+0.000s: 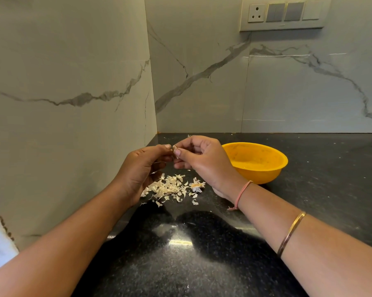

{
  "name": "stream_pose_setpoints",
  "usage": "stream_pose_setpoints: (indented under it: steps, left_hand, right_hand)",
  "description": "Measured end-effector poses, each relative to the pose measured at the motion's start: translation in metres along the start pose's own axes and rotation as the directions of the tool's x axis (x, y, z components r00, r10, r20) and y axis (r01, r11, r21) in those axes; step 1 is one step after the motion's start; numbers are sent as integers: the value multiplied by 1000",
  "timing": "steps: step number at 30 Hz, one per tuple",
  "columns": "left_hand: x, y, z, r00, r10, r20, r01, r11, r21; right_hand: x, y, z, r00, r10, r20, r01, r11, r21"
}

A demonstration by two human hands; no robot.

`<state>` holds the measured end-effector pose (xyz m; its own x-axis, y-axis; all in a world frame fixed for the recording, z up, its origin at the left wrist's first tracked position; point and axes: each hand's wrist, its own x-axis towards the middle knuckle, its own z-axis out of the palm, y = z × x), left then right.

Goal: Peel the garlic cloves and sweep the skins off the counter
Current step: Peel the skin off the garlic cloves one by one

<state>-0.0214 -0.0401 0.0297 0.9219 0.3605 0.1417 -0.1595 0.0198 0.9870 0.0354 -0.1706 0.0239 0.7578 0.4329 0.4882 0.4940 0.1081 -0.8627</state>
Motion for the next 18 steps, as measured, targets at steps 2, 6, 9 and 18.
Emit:
stream_pose_setpoints:
  steps: [2,6,9,18]
  left_hand:
    - [0,-1,0,999,25,-21,-24,999,44]
    - [0,-1,-2,998,63,-19,-60,993,99]
    - [1,-2,-3,996,82,-22,-80,992,98]
    - [2,-6,-2,990,141,-32,-133,975,181]
  right_hand:
    - [1,2,0,999,-45,-9,44,994,-101]
    - [3,5,-1,991,-130,-32,118,957,-264]
    - [3,4,-1,987,-162,-26,144,935,-325]
    - [-1,5,5,944,-324,54,291,747,-598]
